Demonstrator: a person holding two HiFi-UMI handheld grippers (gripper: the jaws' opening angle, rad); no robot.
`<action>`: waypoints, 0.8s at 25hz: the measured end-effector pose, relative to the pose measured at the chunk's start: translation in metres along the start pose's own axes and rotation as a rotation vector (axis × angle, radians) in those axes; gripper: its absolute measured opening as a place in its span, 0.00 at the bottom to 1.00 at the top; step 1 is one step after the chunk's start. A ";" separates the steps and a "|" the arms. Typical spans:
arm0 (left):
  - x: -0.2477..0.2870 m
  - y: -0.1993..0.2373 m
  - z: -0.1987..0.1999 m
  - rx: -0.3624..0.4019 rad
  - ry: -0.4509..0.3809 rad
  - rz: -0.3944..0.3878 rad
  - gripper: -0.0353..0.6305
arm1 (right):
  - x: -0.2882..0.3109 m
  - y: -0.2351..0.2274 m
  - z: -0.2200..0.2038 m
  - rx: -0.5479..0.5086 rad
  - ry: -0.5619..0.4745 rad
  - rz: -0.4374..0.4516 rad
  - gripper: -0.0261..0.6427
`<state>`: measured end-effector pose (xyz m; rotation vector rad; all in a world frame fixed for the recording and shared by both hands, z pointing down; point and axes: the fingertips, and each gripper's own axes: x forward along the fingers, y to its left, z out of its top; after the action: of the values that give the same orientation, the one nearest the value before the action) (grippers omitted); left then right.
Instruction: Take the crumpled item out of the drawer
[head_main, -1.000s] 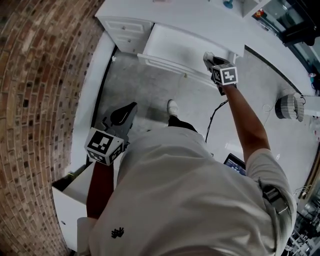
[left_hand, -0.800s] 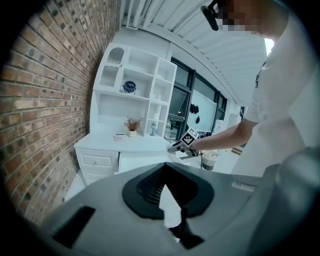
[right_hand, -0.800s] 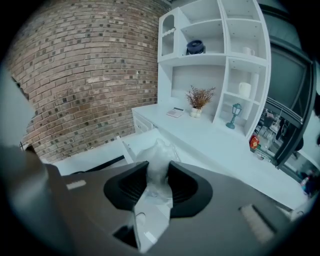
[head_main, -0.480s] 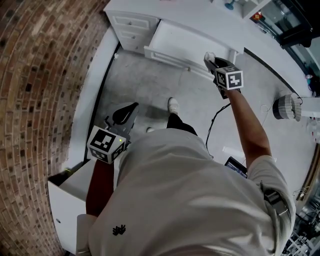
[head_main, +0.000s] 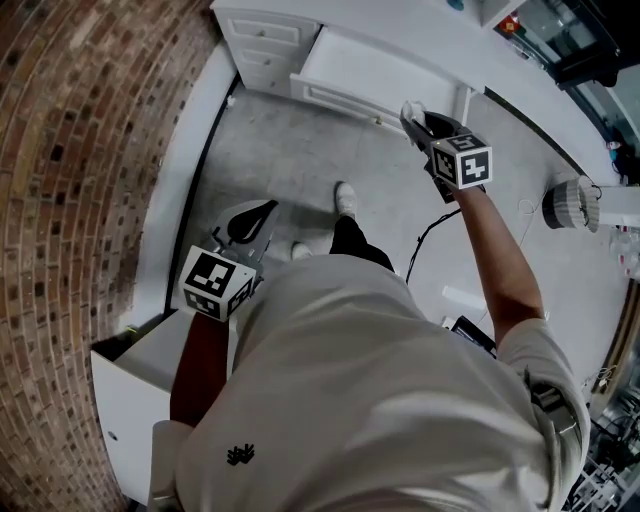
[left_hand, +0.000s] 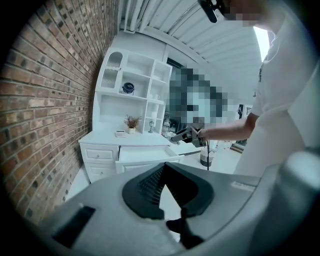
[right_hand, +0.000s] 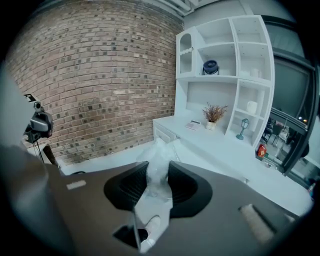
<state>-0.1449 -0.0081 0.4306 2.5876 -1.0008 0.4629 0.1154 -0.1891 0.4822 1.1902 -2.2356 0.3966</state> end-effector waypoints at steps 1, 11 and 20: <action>-0.001 -0.002 -0.003 0.000 0.002 -0.002 0.06 | -0.004 0.007 0.000 -0.003 -0.003 0.009 0.24; -0.011 -0.024 -0.020 0.027 0.016 -0.016 0.06 | -0.042 0.057 0.005 -0.044 -0.031 0.058 0.23; -0.024 -0.034 -0.033 0.019 0.014 -0.012 0.06 | -0.064 0.094 0.001 -0.061 -0.039 0.099 0.23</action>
<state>-0.1440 0.0428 0.4438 2.6018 -0.9800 0.4885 0.0660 -0.0948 0.4426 1.0669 -2.3295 0.3440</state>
